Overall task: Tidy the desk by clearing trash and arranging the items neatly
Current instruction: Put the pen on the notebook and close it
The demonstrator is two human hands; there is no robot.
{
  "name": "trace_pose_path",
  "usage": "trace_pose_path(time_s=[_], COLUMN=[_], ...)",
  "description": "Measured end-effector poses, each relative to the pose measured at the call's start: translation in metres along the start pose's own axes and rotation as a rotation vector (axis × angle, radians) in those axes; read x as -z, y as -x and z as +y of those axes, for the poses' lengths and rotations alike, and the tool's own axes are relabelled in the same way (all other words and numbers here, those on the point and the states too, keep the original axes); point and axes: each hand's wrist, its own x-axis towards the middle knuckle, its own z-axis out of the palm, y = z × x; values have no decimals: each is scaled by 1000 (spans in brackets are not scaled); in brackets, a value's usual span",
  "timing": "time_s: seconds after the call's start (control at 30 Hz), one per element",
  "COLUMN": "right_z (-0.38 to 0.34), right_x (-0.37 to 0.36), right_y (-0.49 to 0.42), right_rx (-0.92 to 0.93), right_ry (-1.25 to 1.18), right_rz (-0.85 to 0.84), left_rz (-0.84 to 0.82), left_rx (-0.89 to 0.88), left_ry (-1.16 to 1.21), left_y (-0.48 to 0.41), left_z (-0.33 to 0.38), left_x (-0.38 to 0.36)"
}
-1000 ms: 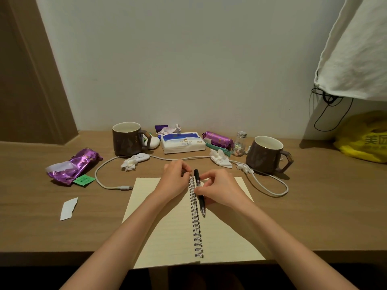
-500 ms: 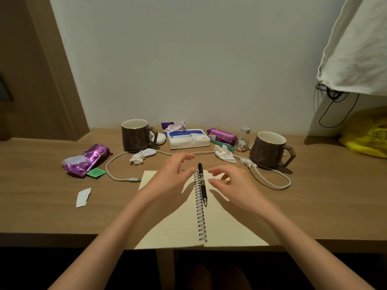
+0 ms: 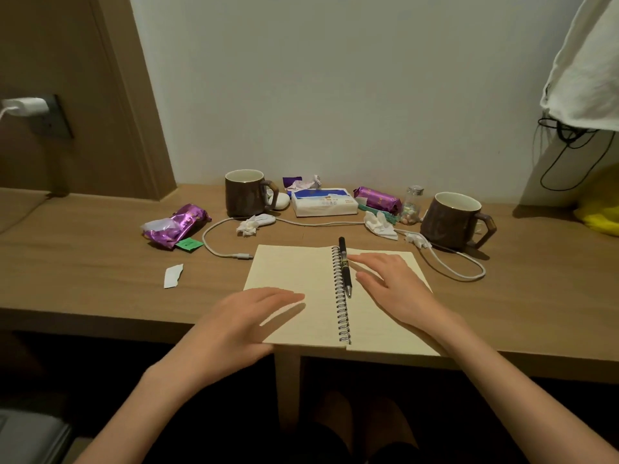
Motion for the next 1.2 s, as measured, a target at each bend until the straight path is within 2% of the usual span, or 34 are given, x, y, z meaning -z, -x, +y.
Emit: trace_pose_path(time_s=[0.13,0.17,0.23,0.3,0.37,0.47,0.5,0.57,0.63,0.67,0.73,0.83,0.9,0.97,1.0,1.07,1.2], right_z=[0,0,0,2,5,9,9,9,12,14,21,31,34,35,36,38,41], right_x=[0,0,0,-2,-3,-2,-2,-1,1,3,10,27,37,45,48,50,47], right_y=[0,0,0,-1,0,3,4,5,5,6,11,21,27,31,34,38,46], right_rx=[-3,-1,-12,-48,-130,-255,-274,-283,-269,-255,-240,-266,-341,-439,-455,-438,-329], right_ry=[13,14,14,36,71,79,86,106,98,63,-74,-407,-745,-1088,-1182,-1194,-914], right_rz=[11,18,42,109,185,243,249,247,237,236,237,255,258,257,252,212,131], left_rz=[352,429,529,533,450,370,349,318,207,186,176,201,174,97,45,-50,-115], left_rx=[9,30,129,250,317,376,315,239,204,216,126,-21,-68,-68,-68,-68,-100], left_ry=[-59,17,353,755,1058,1330,1354,1201,1022,921,816,668,524,335,237,57,-144], left_y=[10,9,3,-2,-8,-28,-27,-20,-29,-38,-40,-54,-61,-68,-72,-79,-84], left_z=[-2,-1,7,20,34,50,51,55,66,74,82,94,103,110,113,117,116], left_x=[5,5,7,10,13,6,3,-3,-1,-1,-1,-9,-17,-25,-30,-43,-64])
